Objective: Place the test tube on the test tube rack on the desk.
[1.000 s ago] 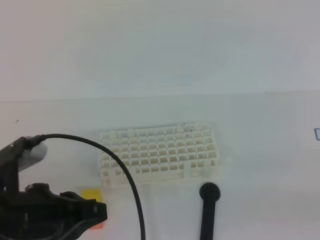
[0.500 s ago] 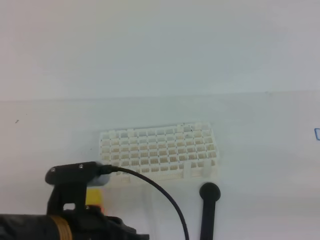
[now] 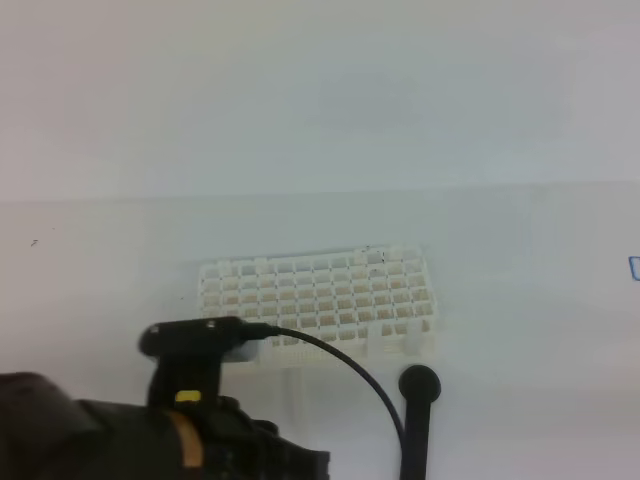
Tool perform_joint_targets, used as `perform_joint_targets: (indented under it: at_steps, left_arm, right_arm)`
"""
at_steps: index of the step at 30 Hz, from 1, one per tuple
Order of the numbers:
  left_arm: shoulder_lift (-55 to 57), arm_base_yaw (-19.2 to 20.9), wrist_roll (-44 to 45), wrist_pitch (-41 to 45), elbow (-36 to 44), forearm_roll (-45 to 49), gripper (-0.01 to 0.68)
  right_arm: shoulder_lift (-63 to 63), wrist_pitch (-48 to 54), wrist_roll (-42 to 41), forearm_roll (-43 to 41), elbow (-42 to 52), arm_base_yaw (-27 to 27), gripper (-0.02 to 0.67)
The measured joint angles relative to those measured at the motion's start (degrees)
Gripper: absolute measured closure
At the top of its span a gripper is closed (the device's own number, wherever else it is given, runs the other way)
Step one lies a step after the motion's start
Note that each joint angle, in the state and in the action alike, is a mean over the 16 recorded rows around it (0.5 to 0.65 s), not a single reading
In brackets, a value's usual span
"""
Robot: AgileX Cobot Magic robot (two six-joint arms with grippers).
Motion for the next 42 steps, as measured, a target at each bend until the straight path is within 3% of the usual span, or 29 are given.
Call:
perform_joint_targets:
  at_steps: [9, 14, 42]
  left_arm:
    - [13.41, 0.18, -3.41, 2.36, -5.92, 1.14, 0.405]
    - [19.64, 0.14, -5.73, 3.89, -9.30, 3.00, 0.347]
    - [30.47, 0.14, -7.94, 5.92, -12.70, 4.64, 0.331]
  right_arm:
    - [0.00, -1.53, -0.67, 1.81, 0.00, 0.00, 0.650]
    - [0.00, -2.12, -1.10, 3.07, 0.00, 0.00, 0.650]
    - [0.00, -2.39, -1.37, 5.61, 0.00, 0.00, 0.650]
